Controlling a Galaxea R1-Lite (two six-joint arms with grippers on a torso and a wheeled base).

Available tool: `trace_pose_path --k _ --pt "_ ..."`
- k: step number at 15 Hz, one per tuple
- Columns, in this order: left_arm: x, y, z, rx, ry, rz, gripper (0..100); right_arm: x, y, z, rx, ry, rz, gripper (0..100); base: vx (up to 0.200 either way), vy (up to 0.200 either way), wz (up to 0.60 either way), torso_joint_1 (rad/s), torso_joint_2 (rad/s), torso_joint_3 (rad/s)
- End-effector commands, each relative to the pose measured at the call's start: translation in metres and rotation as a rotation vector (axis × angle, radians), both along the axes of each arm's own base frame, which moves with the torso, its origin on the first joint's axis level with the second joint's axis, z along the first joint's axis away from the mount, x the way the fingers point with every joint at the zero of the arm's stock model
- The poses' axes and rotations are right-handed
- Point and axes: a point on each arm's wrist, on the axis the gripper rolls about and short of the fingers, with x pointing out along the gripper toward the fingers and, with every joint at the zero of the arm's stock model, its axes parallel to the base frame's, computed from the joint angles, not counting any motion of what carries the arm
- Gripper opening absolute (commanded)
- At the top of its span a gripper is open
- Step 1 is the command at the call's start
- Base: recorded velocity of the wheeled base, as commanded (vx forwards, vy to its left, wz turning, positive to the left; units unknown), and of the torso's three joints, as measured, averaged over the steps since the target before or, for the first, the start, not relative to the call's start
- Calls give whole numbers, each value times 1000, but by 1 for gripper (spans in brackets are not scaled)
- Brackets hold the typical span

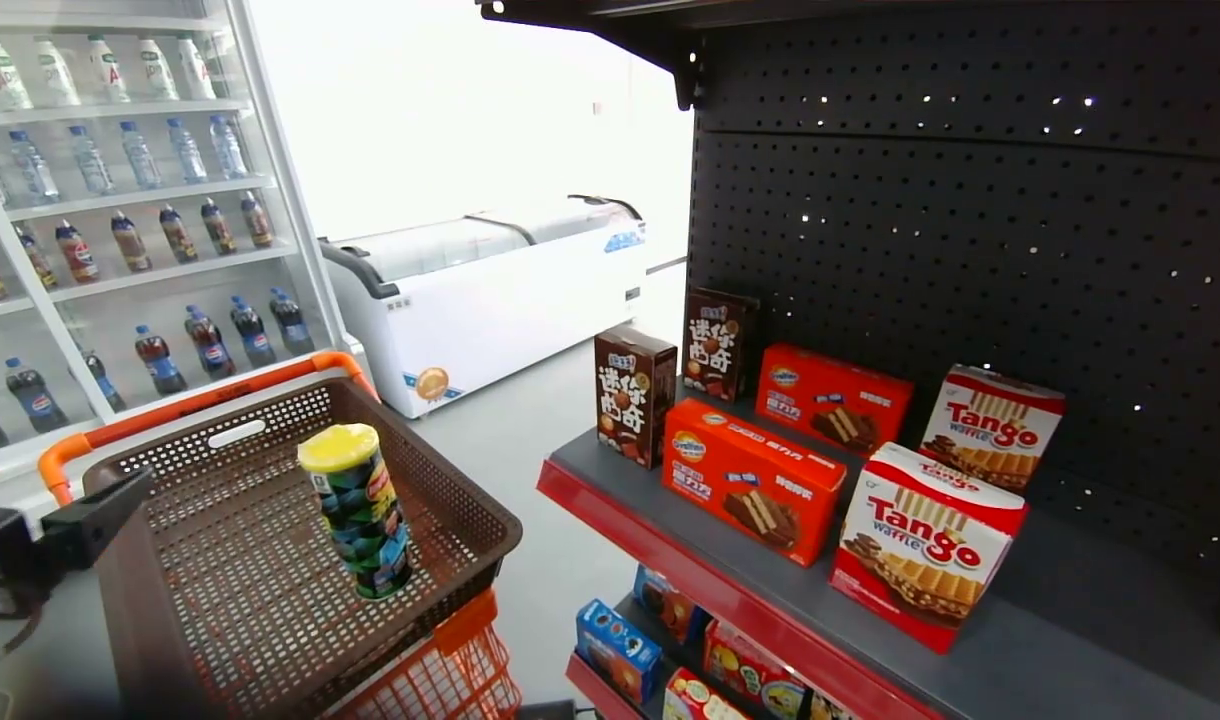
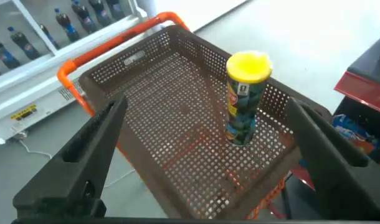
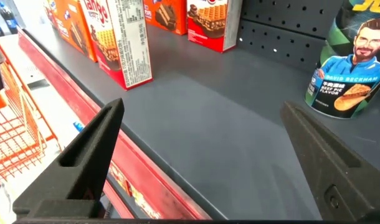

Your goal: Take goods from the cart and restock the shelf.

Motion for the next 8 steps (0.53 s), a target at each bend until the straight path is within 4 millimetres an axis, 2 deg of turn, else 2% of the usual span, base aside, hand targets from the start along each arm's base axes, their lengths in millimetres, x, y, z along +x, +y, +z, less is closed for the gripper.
trace_pose_path --k 1,3,5,8 --pt "73 -20 -42 1 173 -87 100 0 0 0 0 -1 1 100 0 0 0 0 0 0" --pt "92 -22 -52 -1 195 -88 100 0 0 0 0 -1 1 100 0 0 0 0 0 0" --pt "95 -21 -58 0 221 -84 100 0 0 0 0 -1 1 100 0 0 0 0 0 0" --pt "103 -20 -78 1 299 -75 100 0 0 0 0 -1 1 100 0 0 0 0 0 0"
